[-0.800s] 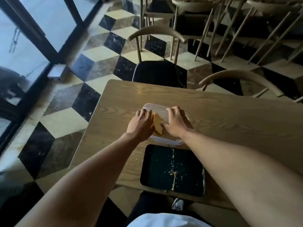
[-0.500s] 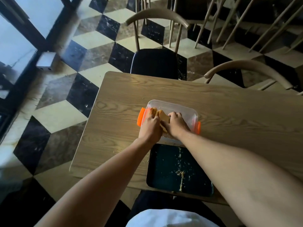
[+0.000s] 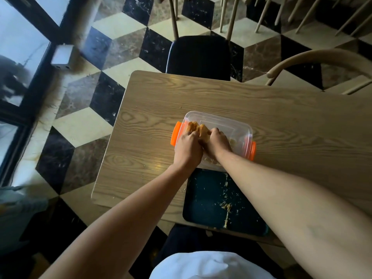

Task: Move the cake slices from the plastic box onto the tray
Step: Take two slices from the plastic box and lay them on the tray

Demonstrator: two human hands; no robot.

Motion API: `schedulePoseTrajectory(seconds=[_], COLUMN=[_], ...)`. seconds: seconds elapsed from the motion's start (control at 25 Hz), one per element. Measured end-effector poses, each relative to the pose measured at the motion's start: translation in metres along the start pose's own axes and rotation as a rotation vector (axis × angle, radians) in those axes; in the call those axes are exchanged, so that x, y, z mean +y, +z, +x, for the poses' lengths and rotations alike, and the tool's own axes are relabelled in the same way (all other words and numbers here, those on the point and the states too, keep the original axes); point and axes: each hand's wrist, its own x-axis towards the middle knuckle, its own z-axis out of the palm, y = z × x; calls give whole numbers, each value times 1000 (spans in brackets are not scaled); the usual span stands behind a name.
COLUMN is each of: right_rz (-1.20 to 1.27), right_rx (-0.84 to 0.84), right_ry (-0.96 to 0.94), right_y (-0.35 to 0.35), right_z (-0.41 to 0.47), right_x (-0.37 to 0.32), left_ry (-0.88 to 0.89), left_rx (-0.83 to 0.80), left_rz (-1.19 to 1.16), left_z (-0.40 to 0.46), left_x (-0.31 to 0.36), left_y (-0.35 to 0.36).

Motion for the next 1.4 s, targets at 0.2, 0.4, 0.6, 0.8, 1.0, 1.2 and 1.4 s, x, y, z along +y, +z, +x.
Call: schedulePoseTrajectory(seconds=[0.2,0.4,0.6,0.8,1.0,1.2,1.4], right_rz=[21,75,49,-65,-64,-150,-148], right_rx=[-7,20,-11,77,146,167,206], right_ry=[-19,14,79,163,224,137,38], right_y=[-3,-13,-25,-23,-20,-22,-45], right_z=[3,-1,3,8,8,2,-23], right_x=[7,16,20,17,24,27,19], left_ry=[-115,-99,-139,-188,-228,-215,-197], left_rx=[-34,-33,-104,-114,-130,-80,-34], left_rz=[0,31,25,44,86,32,0], left_z=[0,3,9,16,23,23,19], left_x=[2,10,20,24,24,21,24], left_y=[7,12,17,26,28,26,11])
